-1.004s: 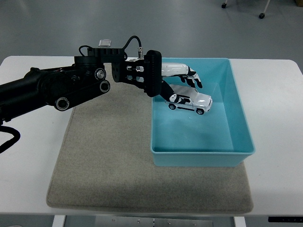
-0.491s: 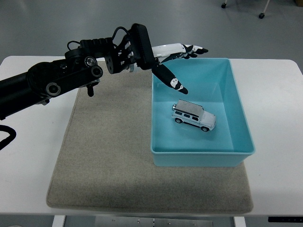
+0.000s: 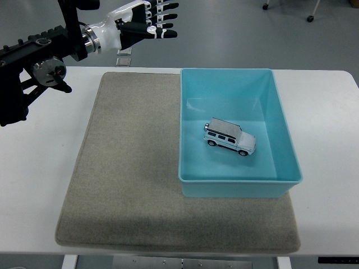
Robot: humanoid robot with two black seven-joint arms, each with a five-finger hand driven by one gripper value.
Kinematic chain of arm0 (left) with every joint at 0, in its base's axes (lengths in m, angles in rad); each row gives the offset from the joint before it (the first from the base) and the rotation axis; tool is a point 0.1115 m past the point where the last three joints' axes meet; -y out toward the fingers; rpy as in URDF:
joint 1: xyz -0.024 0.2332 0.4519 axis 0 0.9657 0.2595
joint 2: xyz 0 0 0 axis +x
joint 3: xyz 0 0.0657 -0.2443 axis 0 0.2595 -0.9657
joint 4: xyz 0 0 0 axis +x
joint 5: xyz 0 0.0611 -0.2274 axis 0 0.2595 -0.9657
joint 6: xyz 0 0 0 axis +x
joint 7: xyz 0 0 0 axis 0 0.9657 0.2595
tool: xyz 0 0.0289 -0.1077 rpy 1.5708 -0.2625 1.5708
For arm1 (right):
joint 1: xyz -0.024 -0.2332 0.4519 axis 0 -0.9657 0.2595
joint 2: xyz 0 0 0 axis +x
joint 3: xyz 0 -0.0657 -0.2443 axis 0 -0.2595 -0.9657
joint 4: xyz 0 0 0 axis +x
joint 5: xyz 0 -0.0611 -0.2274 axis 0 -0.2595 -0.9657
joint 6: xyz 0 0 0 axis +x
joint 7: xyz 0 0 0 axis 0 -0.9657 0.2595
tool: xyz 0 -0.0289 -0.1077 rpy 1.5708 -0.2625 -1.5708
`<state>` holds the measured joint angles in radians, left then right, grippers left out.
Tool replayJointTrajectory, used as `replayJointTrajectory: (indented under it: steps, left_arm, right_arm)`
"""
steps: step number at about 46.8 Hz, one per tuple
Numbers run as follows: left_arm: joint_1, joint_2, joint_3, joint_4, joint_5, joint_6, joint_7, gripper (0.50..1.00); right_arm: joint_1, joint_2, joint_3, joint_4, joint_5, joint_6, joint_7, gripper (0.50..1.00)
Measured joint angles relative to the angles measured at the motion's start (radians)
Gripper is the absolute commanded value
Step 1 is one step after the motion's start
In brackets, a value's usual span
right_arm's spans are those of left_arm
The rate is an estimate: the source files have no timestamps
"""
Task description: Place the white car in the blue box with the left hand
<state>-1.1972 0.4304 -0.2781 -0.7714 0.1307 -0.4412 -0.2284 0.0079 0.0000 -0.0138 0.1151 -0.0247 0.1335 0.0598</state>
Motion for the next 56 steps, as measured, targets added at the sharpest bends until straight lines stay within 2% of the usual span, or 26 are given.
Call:
replayJointTrajectory:
  steps: [5, 11, 20, 27, 36, 44, 56]
  left_arm:
    - [0.033, 0.024, 0.000, 0.059, -0.124, -0.041, 0.008, 1.000]
    - [0.090, 0.066, -0.028, 0.080, -0.195, -0.085, 0.067, 1.000]
    - [0.230, 0.096, -0.224, 0.082, -0.246, -0.145, 0.153, 1.000]
    - [0.307, 0.103, -0.392, 0.083, -0.246, -0.169, 0.232, 1.000]
    - [0.324, 0.103, -0.458, 0.083, -0.277, -0.170, 0.278, 1.000]
    - [0.324, 0.105, -0.461, 0.083, -0.351, -0.160, 0.352, 1.000]
    - [0.324, 0.107, -0.461, 0.096, -0.358, -0.159, 0.363, 1.000]
  right_arm:
    - [0.000, 0.000, 0.000, 0.000, 0.000, 0.000, 0.000, 0.936]
    - [0.000, 0.000, 0.000, 0.000, 0.000, 0.000, 0.000, 0.936]
    - [0.000, 0.000, 0.000, 0.000, 0.000, 0.000, 0.000, 0.936]
    - [0.000, 0.000, 0.000, 0.000, 0.000, 0.000, 0.000, 0.936]
    - [0.000, 0.000, 0.000, 0.000, 0.000, 0.000, 0.000, 0.936]
    - [0.000, 0.000, 0.000, 0.000, 0.000, 0.000, 0.000, 0.936]
    - [0.000, 0.000, 0.001, 0.000, 0.000, 0.000, 0.000, 0.936]
